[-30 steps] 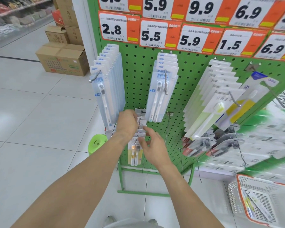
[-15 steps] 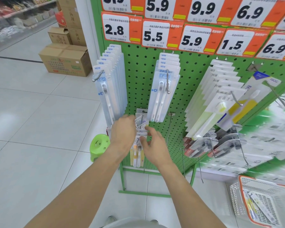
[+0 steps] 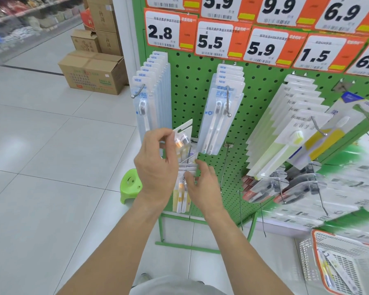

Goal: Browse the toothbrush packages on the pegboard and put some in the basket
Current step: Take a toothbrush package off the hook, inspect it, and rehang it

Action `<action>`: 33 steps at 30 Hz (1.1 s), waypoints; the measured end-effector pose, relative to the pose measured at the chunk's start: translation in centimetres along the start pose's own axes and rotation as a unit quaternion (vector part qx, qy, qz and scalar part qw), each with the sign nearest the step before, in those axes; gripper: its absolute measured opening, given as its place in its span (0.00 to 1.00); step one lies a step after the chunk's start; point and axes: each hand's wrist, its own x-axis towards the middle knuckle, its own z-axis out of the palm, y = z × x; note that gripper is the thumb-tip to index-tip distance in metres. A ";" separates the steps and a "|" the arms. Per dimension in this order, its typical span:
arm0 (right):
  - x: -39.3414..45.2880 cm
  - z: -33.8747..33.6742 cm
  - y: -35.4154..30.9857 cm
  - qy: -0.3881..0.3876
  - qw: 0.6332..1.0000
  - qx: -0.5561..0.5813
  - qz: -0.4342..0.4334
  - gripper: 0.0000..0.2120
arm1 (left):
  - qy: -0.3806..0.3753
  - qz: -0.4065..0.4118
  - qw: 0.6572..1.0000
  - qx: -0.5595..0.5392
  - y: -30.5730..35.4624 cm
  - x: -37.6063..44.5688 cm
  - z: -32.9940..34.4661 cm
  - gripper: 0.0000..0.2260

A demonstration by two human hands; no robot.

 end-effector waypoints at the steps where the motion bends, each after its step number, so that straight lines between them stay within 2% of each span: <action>1: 0.0 0.0 0.0 0.009 1.000 0.001 0.000 0.25 | 0.012 0.000 1.000 -0.014 0.5 0.4 -0.4 0.09; 5: 0.0 -0.2 -0.2 0.027 1.000 0.007 0.002 0.24 | 0.045 -0.074 0.992 -0.091 3.0 1.8 -1.4 0.12; 7: -0.1 -0.2 -0.2 0.030 0.999 0.010 0.002 0.23 | 0.064 -0.086 0.988 -0.111 4.1 2.3 -1.8 0.15; 11: 0.2 -0.1 0.1 0.046 0.999 -0.001 -0.013 0.23 | 0.102 -0.113 0.975 -0.162 5.1 3.3 -2.3 0.13; 14: 0.0 -0.4 0.1 0.048 0.998 -0.004 -0.043 0.20 | 0.083 -0.154 0.968 -0.178 5.0 3.5 -2.5 0.11; 18: -1.6 -2.2 0.0 0.047 0.996 0.062 -0.035 0.20 | 0.060 -0.210 0.956 -0.194 4.1 3.8 -2.8 0.07; 22: -4.2 -3.5 0.1 0.014 0.996 0.041 -0.084 0.16 | -0.019 -0.231 0.959 -0.165 3.5 4.1 -3.3 0.07; 24: -5.6 -4.2 -0.3 -0.035 0.996 0.010 -0.084 0.13 | -0.071 -0.235 0.956 -0.159 3.3 3.9 -3.6 0.08; 25: -6.1 -4.8 -0.7 -0.084 0.993 -0.009 -0.080 0.11 | -0.094 -0.240 0.953 -0.159 3.3 3.8 -3.7 0.08; 27: -6.8 -6.7 -1.8 -0.229 0.970 -0.055 -0.057 0.15 | -0.135 -0.260 0.943 -0.159 3.2 3.3 -3.9 0.08; 29: -7.1 -9.0 -2.8 -0.359 0.930 -0.072 -0.026 0.18 | -0.161 -0.283 0.934 -0.148 3.0 2.6 -4.0 0.07; 30: -7.2 -9.9 -3.1 -0.391 0.917 -0.068 -0.028 0.19 | -0.165 -0.291 0.932 -0.139 2.9 2.4 -4.0 0.07; 33: -7.5 -11.1 -3.1 -0.424 0.905 0.002 -0.025 0.23 | -0.158 -0.314 0.928 -0.122 2.4 2.4 -4.2 0.07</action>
